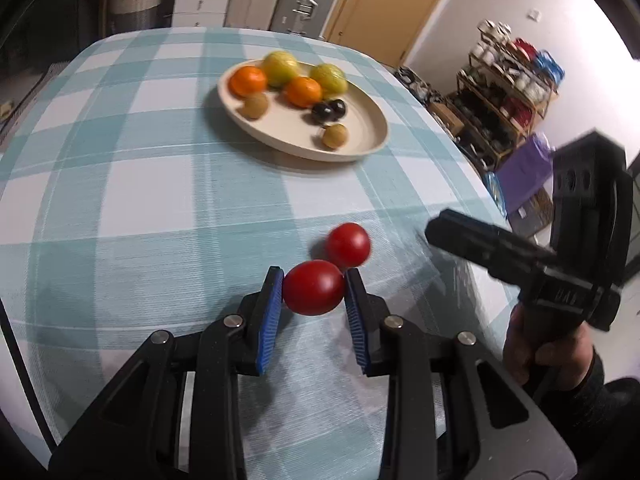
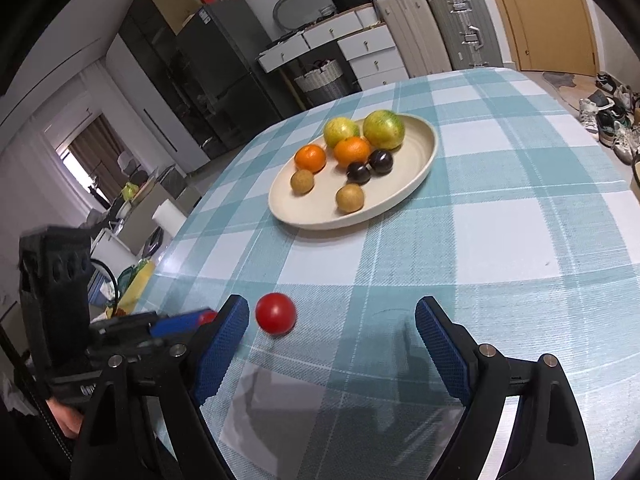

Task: Organize fruits
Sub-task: 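Grasp a red tomato with the left tool, then grasp the second red tomato with the right tool while the left tool holds its tomato, then carry both tomatoes toward the cream plate with both tools, then lower both tomatoes onto the plate and open both tools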

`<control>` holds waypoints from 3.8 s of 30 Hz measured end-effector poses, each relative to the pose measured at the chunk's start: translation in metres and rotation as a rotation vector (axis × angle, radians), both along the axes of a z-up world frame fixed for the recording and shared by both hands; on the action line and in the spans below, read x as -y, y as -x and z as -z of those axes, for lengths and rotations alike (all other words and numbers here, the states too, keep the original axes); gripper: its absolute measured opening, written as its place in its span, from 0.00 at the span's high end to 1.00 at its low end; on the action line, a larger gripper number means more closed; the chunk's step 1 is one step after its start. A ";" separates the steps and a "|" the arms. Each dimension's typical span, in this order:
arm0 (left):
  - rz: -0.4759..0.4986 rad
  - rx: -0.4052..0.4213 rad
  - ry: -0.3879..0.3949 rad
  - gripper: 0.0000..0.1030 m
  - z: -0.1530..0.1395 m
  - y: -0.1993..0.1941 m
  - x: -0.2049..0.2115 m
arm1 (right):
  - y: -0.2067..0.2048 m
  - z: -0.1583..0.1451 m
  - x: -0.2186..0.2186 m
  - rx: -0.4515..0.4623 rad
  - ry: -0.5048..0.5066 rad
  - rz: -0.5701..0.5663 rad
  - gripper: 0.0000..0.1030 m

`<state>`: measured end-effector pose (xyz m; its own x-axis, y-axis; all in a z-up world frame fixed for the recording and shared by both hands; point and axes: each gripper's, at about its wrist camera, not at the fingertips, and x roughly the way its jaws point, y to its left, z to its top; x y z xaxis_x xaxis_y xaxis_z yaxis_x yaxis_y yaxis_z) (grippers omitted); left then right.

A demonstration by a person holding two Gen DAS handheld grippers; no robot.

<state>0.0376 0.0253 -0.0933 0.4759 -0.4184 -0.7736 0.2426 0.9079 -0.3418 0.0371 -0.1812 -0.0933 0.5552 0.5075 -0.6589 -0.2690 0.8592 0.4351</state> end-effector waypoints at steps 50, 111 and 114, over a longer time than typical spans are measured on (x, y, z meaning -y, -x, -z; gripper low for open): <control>-0.101 0.011 0.063 0.73 -0.003 -0.040 -0.051 | -0.017 0.010 -0.066 0.040 0.058 -0.116 0.71; -0.022 0.020 0.016 0.73 0.007 -0.217 0.040 | -0.157 0.000 0.017 0.078 -0.008 0.048 0.71; -0.028 0.026 0.032 0.73 0.010 -0.219 0.038 | -0.158 0.000 0.016 0.080 0.009 0.053 0.71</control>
